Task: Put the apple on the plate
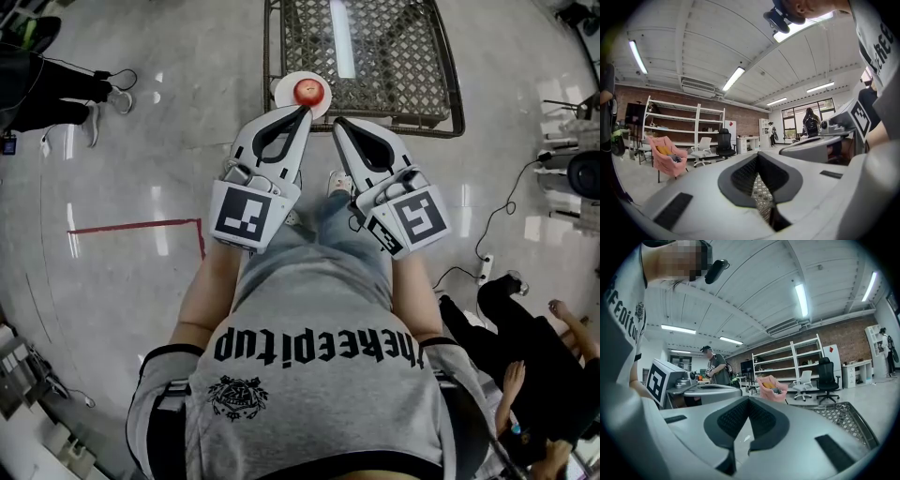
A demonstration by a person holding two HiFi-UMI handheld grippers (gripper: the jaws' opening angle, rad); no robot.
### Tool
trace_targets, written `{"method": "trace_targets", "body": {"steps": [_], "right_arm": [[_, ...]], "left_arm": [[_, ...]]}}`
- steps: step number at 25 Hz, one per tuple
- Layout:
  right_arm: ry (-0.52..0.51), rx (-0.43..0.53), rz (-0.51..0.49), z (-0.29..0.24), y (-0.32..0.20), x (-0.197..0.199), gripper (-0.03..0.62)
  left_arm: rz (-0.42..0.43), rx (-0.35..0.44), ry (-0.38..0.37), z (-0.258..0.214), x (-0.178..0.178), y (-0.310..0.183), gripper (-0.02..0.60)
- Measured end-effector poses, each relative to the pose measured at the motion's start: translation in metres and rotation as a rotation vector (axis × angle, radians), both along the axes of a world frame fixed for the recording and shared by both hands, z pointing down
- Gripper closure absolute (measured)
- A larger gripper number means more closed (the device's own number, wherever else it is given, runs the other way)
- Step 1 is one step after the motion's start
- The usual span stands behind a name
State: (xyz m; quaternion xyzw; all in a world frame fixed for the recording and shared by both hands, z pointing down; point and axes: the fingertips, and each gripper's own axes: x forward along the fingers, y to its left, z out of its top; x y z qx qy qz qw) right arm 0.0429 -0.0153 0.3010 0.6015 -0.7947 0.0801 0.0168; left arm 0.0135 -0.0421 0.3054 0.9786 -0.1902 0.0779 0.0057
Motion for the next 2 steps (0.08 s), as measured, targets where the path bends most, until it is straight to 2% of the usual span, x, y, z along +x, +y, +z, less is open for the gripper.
{"method": "trace_targets", "body": {"steps": [2], "right_arm": [[0.003,-0.001,-0.002,0.0038,-0.0011,-0.0003,0.589]], "left_arm": [[0.0,-0.001,-0.001,0.0043,-0.0001,-0.0008,0.553]]}}
